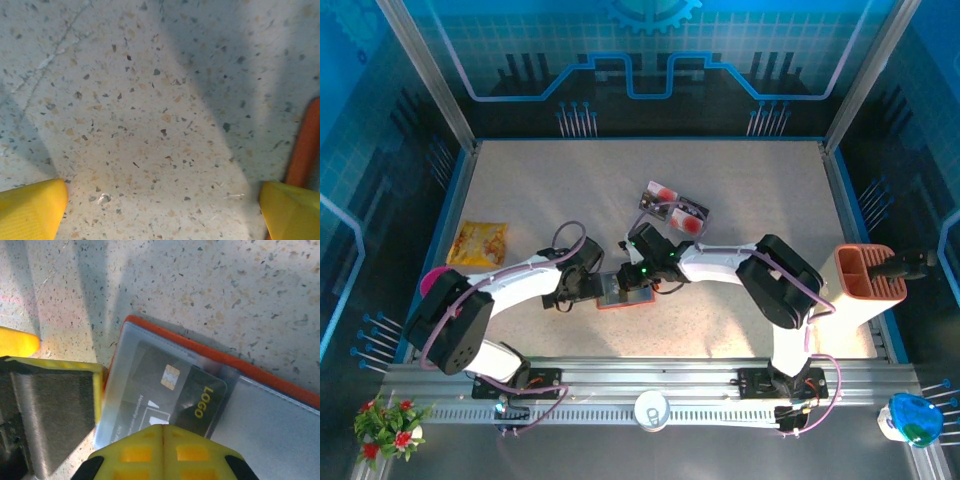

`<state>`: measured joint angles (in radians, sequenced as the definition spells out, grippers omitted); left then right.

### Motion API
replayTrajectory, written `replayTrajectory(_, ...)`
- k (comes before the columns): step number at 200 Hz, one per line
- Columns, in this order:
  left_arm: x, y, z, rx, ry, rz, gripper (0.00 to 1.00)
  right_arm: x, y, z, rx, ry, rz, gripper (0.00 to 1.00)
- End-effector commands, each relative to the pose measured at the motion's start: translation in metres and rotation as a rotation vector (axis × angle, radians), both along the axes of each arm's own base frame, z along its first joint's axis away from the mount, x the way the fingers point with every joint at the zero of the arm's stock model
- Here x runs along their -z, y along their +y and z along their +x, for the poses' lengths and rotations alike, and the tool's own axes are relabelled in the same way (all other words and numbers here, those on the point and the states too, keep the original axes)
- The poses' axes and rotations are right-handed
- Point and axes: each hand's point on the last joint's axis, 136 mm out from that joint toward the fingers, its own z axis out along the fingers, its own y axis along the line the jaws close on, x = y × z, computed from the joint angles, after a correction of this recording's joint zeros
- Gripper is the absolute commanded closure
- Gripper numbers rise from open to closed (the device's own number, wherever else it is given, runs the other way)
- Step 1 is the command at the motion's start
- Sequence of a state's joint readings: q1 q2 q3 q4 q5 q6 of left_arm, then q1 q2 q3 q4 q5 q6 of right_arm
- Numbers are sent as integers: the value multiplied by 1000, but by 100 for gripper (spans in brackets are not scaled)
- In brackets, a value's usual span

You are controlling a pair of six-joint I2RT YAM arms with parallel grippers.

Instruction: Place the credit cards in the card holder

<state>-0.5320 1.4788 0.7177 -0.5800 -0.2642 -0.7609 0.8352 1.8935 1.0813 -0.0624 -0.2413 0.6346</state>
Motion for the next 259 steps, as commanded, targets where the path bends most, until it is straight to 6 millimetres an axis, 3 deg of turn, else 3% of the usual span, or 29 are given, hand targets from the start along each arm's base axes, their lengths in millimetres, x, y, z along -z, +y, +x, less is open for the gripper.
replayTrajectory(1, 11, -1, -4, 3, 40, -7, 1, 7, 9, -11, -55, 26, -23, 100)
replayTrajectory(43, 16, -2, -6, 5, 50, -15, 1, 11, 25, -19, -95, 62, -16, 100)
replayTrajectory(75, 17, -3, -7, 6, 47, -25, 1, -4, 32, -17, -104, 53, 24, 100)
replayTrajectory(118, 15, -3, -8, 4, 39, -33, 1, -25, 9, -5, -43, -23, 2, 100)
replayTrajectory(186, 15, -4, -7, 12, 34, -35, 1, -9, -20, 4, -22, -52, -137, 100)
replayTrajectory(259, 16, -5, -6, 17, 33, -40, 1, 16, -11, -5, -76, -5, -181, 100)
